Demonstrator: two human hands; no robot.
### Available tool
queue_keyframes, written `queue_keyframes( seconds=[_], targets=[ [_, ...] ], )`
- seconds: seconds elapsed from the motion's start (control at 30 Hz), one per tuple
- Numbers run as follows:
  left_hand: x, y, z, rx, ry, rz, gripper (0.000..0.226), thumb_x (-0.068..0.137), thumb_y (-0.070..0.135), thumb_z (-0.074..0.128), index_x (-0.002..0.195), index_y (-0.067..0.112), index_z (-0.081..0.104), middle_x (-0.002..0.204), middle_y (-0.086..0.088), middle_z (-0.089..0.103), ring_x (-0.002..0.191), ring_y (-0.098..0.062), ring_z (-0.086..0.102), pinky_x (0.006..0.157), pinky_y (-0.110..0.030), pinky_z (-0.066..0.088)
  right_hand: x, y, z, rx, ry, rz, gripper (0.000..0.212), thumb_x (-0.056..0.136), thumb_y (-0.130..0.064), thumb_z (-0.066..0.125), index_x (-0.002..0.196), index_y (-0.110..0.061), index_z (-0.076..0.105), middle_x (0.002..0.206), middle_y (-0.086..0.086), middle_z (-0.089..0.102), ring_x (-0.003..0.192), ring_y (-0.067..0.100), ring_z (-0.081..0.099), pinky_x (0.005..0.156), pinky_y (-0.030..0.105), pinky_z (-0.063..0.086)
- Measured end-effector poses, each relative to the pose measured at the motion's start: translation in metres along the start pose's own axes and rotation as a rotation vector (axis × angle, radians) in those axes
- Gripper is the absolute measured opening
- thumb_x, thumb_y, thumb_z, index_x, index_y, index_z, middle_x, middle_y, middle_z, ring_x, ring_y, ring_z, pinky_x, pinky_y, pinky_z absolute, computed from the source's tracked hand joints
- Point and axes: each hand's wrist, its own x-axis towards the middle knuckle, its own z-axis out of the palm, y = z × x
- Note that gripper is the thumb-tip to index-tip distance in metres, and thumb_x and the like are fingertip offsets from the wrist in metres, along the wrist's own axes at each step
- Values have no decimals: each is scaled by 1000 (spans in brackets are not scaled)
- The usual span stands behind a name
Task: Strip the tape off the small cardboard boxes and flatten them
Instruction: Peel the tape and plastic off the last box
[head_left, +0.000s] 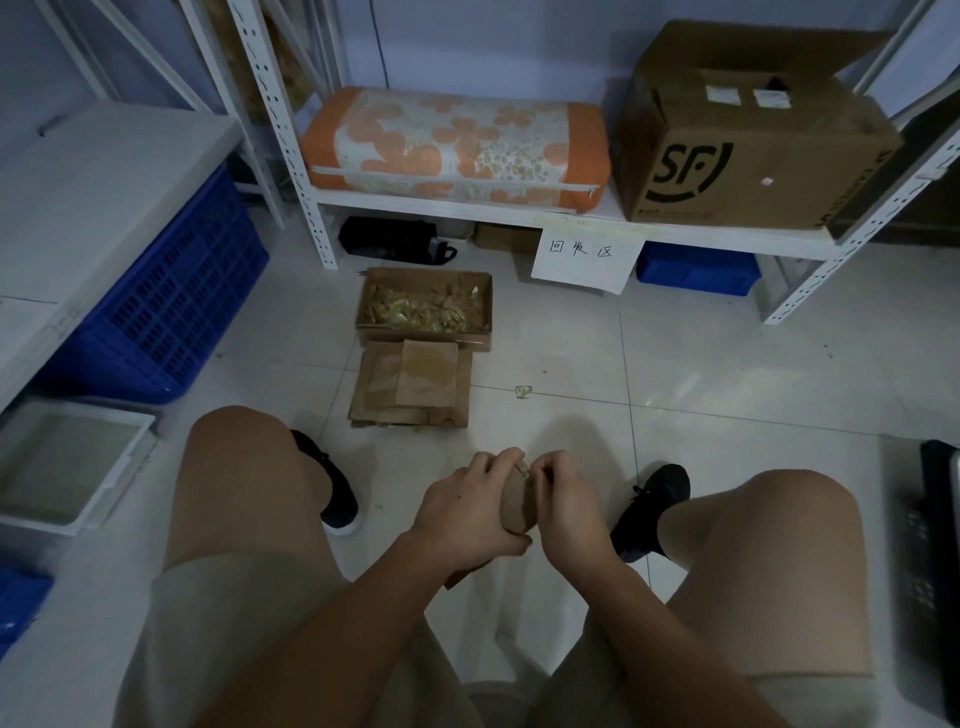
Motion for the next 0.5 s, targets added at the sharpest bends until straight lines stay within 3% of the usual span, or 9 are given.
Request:
queue_keyframes(
  seconds=[0.2,0.3,0.4,0.5],
  targets=[
    [-2,-5,-5,-30,-24,32,93,65,54,81,139,50,24,134,11,45,108,-19,58,88,-42,53,3,-1,-4,1,32,41,19,107,-20,41,91,-29,49,84,0,64,76,19,62,68,44,52],
    [-3,-6,-5,-57,-9,40,96,64,53,82,141,49,24,134,11,44,108,-18,58,86,-39,52,5,-4,-8,54,94,54,21,106,-11,42,91,-20,52,80,3,64,71,23,60,62,35,51],
    [-3,-7,-7,-107,-1,46,97,64,53,82,143,47,26,136,12,42,108,-17,57,88,-39,52,5,-11,-13,361,181,153,15,102,7,41,92,3,51,80,12,56,68,26,53,54,20,47],
    [-2,-6,-8,-115,-5,67,96,65,52,82,144,46,27,139,15,41,111,-16,57,89,-37,51,4,-10,-13,321,194,117,18,105,-1,43,92,-6,54,84,13,62,69,32,63,61,37,57]
  ],
)
